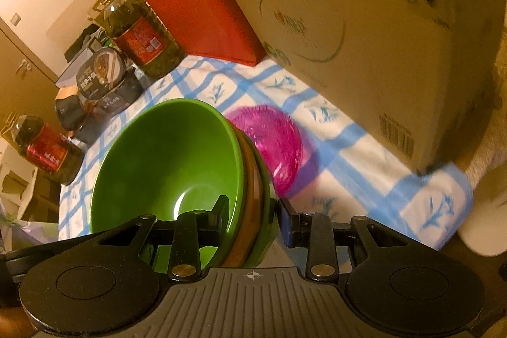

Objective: Organize plates and bowls

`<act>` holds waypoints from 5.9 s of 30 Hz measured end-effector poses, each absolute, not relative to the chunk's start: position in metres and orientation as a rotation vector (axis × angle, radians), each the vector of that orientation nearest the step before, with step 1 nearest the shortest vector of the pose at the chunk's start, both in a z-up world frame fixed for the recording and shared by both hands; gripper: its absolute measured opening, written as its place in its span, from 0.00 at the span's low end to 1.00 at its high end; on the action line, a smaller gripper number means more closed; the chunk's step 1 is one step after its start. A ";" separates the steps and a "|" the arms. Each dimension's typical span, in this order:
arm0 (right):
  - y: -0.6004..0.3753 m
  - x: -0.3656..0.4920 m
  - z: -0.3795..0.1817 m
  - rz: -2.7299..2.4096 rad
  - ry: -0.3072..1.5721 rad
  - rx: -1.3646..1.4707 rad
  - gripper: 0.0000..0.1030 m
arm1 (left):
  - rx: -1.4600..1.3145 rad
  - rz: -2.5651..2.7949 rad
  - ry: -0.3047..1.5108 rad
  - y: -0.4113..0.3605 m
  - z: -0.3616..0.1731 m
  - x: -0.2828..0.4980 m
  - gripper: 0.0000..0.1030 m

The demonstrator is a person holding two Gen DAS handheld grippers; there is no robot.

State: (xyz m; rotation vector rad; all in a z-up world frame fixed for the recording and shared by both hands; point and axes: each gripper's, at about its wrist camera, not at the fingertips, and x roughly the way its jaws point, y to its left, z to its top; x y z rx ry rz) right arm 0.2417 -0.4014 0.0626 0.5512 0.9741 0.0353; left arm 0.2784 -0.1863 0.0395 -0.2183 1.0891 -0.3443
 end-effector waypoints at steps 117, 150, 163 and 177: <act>-0.385 0.162 0.034 0.108 0.882 0.338 0.64 | -0.165 -0.136 0.858 -0.138 0.007 0.167 0.96; -0.331 0.104 0.051 0.125 0.873 0.112 0.64 | -0.101 -0.086 0.838 -0.127 0.016 0.094 0.95; -0.329 0.099 0.051 0.127 0.878 0.115 0.64 | -0.100 -0.087 0.817 -0.127 0.020 0.089 0.95; -0.327 0.098 0.050 0.128 0.882 0.115 0.64 | -0.101 -0.092 0.815 -0.128 0.020 0.087 0.95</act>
